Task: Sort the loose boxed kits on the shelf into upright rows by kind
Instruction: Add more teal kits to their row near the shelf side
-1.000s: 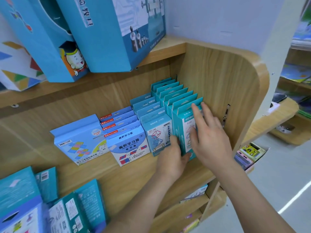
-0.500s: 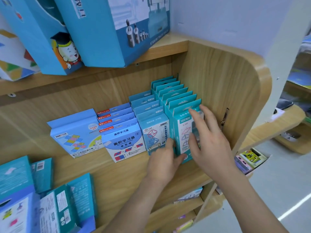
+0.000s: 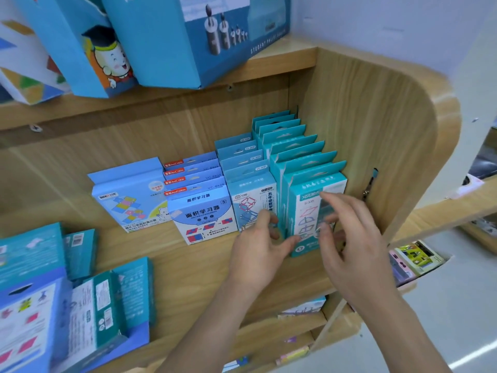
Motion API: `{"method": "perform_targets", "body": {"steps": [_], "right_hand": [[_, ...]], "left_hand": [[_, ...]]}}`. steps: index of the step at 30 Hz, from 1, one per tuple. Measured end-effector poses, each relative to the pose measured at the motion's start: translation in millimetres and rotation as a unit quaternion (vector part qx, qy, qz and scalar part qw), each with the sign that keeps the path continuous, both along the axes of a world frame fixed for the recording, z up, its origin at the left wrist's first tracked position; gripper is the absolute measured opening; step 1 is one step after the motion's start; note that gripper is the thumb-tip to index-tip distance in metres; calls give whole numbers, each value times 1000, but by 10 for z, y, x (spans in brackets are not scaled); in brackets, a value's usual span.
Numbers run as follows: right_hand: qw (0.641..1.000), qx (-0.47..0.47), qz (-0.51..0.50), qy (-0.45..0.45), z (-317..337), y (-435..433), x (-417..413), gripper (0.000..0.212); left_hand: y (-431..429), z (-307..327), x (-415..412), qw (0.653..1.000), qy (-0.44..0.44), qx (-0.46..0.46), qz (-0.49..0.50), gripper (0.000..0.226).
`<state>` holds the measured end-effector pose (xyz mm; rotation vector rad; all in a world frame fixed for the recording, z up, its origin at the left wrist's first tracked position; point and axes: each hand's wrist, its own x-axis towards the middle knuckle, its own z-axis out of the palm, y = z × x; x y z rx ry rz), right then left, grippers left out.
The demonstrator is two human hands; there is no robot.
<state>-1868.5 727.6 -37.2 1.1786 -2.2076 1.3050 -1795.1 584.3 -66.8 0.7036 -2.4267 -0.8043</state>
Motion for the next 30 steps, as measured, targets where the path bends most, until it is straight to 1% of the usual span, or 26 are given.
{"method": "perform_targets", "body": {"steps": [4,7,9,12,15,19,22,25,28,30], "right_hand": [[1000,-15,6,-20,-51,1,8,40],[999,-23,8,-26,-65,13,19,40],[999,-30,5,-30,-73,22,30,40],[999,-31,-7,-28,-88,37,67,39],[999,-27,-14,-32,-109,56,101,37],[999,-12,-11,-37,-153,98,142,34],[998,-2,-4,-66,-165,125,181,38],[997,6,-2,-73,-157,124,192,38],[996,8,3,-91,-158,103,195,37],[995,13,4,-99,-154,71,199,35]], "left_hand": [[10,-40,8,1000,15,0,-14,42],[6,-91,23,1000,10,5,-29,40],[6,-134,6,998,13,45,-50,34],[13,-197,-49,987,37,141,-69,24],[14,-220,-84,982,41,172,-65,20],[20,-246,-90,982,39,174,-62,24],[22,-238,-67,984,34,167,-51,33],[29,-194,-1,987,27,152,-35,39],[29,-129,102,993,26,116,-22,36],[16,-53,213,995,30,93,-16,27]]}}
